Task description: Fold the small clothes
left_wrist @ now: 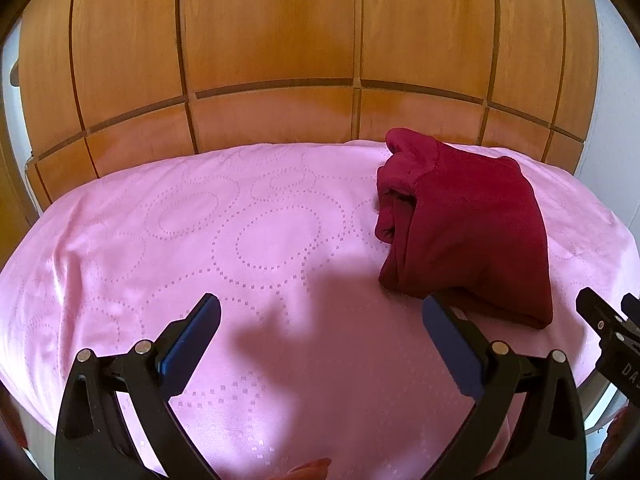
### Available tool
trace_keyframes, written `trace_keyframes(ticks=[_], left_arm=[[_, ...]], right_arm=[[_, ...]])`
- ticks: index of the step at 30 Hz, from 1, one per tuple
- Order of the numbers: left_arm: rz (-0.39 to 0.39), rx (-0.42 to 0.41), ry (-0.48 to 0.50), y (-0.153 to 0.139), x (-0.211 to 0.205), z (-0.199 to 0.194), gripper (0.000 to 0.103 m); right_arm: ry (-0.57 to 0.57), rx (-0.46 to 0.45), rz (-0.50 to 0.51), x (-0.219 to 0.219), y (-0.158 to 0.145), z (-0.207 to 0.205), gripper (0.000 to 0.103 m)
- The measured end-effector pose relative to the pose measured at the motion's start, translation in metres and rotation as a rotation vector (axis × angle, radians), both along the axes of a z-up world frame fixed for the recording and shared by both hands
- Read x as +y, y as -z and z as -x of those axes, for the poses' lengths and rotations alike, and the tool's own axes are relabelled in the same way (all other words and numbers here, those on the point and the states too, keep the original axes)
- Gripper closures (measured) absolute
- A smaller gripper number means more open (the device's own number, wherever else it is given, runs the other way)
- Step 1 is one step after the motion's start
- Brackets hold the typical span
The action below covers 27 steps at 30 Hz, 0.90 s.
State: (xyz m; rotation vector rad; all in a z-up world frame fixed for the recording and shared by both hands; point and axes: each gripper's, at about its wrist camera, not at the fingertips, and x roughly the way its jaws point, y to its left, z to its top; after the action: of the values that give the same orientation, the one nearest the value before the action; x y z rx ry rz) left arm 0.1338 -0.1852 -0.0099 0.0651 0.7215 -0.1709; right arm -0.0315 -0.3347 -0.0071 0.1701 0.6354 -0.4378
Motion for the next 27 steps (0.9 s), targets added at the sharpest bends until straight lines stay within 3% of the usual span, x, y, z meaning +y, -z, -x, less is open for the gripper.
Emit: trace_keyframes(ticks=[27], left_arm=[[0.007, 0.023, 0.004, 0.0066, 0.0008, -0.0002, 0.002]], right_arm=[[-0.017, 0.012, -0.018, -0.0012, 0.0038, -0.0027, 0.004]])
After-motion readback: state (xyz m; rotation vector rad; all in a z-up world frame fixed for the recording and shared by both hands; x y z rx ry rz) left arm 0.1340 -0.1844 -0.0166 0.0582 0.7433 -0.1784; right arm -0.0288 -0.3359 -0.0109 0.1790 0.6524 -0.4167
